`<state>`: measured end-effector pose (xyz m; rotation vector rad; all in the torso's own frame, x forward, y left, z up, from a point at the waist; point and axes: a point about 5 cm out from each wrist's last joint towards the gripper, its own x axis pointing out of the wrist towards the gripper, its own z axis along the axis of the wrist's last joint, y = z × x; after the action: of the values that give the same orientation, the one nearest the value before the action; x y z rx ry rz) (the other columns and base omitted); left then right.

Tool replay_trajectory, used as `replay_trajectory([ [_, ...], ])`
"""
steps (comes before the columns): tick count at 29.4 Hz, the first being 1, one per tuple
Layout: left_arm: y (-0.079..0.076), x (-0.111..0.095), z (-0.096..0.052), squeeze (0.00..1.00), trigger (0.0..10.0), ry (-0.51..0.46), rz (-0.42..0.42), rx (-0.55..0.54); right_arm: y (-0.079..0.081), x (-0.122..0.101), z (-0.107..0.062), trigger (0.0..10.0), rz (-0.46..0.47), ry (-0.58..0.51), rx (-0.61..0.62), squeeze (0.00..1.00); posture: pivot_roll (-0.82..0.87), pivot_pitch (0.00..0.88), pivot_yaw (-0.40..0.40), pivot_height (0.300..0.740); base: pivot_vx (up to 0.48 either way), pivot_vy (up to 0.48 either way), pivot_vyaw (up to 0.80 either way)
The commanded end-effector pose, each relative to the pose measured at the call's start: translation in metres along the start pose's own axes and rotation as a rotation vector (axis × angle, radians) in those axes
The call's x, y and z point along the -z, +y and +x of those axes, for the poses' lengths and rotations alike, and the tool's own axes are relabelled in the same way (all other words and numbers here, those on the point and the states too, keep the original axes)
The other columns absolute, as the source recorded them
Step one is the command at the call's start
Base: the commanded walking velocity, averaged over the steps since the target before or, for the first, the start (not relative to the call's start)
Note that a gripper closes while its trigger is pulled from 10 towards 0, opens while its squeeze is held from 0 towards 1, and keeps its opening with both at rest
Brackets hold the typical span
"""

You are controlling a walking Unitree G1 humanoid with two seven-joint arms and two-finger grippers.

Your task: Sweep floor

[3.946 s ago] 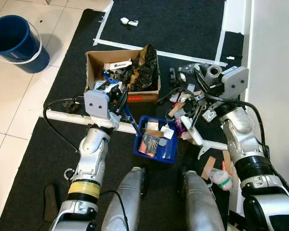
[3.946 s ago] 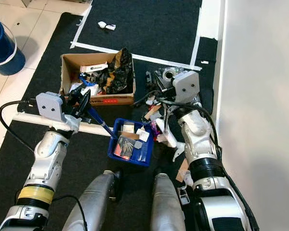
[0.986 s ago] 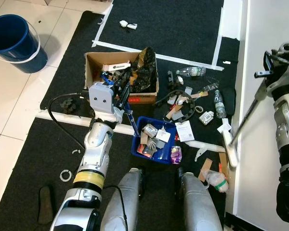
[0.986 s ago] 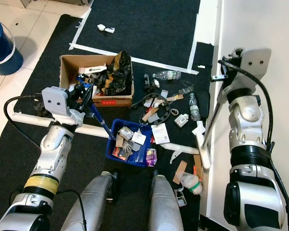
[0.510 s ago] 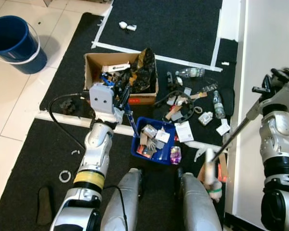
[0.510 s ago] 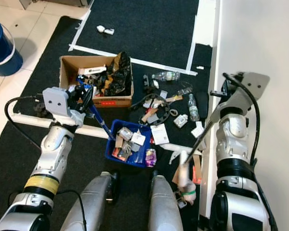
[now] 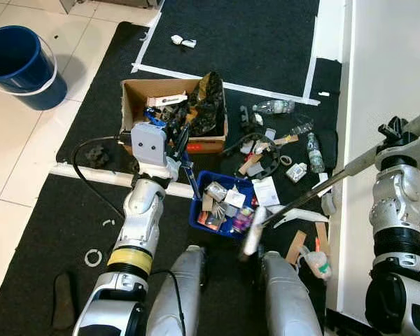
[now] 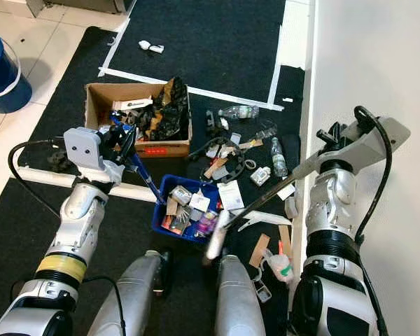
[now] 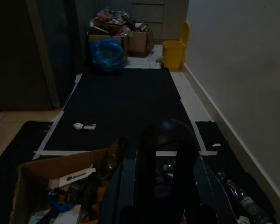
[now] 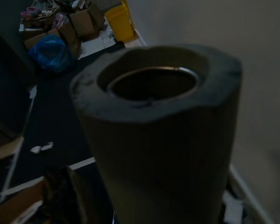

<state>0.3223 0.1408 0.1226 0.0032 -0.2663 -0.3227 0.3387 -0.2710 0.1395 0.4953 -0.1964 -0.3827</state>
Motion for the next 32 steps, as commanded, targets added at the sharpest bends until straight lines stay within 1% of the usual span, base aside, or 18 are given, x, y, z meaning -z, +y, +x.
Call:
replay_trajectory([
  [1,-0.012,0.017,-0.007,0.0,10.0,0.071,-0.05,0.02,-0.001,-0.003,-0.001,10.0,0.068,-0.015,0.02,0.0,0.09,0.289,-0.035,0.74,0.0,0.0,0.0],
  [10,-0.012,0.017,-0.006,0.0,10.0,0.069,-0.052,0.022,0.003,-0.006,0.0,10.0,0.086,-0.029,-0.003,0.0,0.09,0.287,-0.035,0.74,0.0,0.0,0.0],
  [15,-0.007,0.018,-0.009,0.0,10.0,0.059,-0.082,-0.001,0.003,-0.008,0.001,10.0,0.066,-0.035,-0.01,0.0,0.09,0.287,-0.036,0.74,0.0,0.0,0.0],
  [16,-0.003,0.018,-0.01,0.0,10.0,0.057,-0.101,-0.018,0.003,-0.01,0.001,10.0,0.055,-0.04,-0.014,0.0,0.08,0.286,-0.038,0.74,0.0,0.0,0.0],
  [18,0.009,0.021,-0.015,0.0,10.0,0.06,-0.137,-0.069,0.003,-0.017,0.003,10.0,0.01,-0.059,-0.027,0.0,0.08,0.284,-0.04,0.74,0.0,0.0,0.0],
  [19,0.009,0.021,-0.015,0.0,10.0,0.06,-0.137,-0.069,0.003,-0.017,0.003,10.0,0.01,-0.059,-0.027,0.0,0.08,0.284,-0.04,0.74,0.0,0.0,0.0],
  [21,0.016,0.022,-0.019,0.0,10.0,0.061,-0.154,-0.096,0.004,-0.023,0.005,10.0,-0.029,-0.077,-0.044,0.0,0.08,0.284,-0.041,0.74,0.0,0.0,0.0],
  [22,0.016,0.022,-0.019,0.0,10.0,0.061,-0.154,-0.096,0.004,-0.023,0.005,10.0,-0.029,-0.077,-0.044,0.0,0.08,0.284,-0.041,0.74,0.0,0.0,0.0],
  [23,0.02,0.022,-0.021,0.0,10.0,0.058,-0.159,-0.105,0.005,-0.027,0.007,10.0,-0.047,-0.092,-0.054,0.0,0.08,0.282,-0.042,0.74,0.0,0.0,0.0],
  [24,0.02,0.022,-0.021,0.0,10.0,0.058,-0.159,-0.105,0.005,-0.027,0.007,10.0,-0.047,-0.092,-0.054,0.0,0.08,0.282,-0.042,0.74,0.0,0.0,0.0],
  [27,0.024,0.024,-0.026,0.0,10.0,0.046,-0.199,-0.123,0.009,-0.036,0.009,10.0,-0.089,-0.12,-0.088,0.0,0.08,0.279,-0.048,0.74,0.0,0.0,0.0],
  [30,0.022,0.024,-0.028,0.0,10.0,0.031,-0.231,-0.119,0.011,-0.038,0.009,10.0,-0.094,-0.126,-0.102,0.0,0.08,0.278,-0.05,0.74,0.0,0.0,0.0],
  [32,0.022,0.024,-0.028,0.0,10.0,0.031,-0.231,-0.119,0.011,-0.038,0.009,10.0,-0.094,-0.126,-0.102,0.0,0.08,0.278,-0.05,0.74,0.0,0.0,0.0],
])
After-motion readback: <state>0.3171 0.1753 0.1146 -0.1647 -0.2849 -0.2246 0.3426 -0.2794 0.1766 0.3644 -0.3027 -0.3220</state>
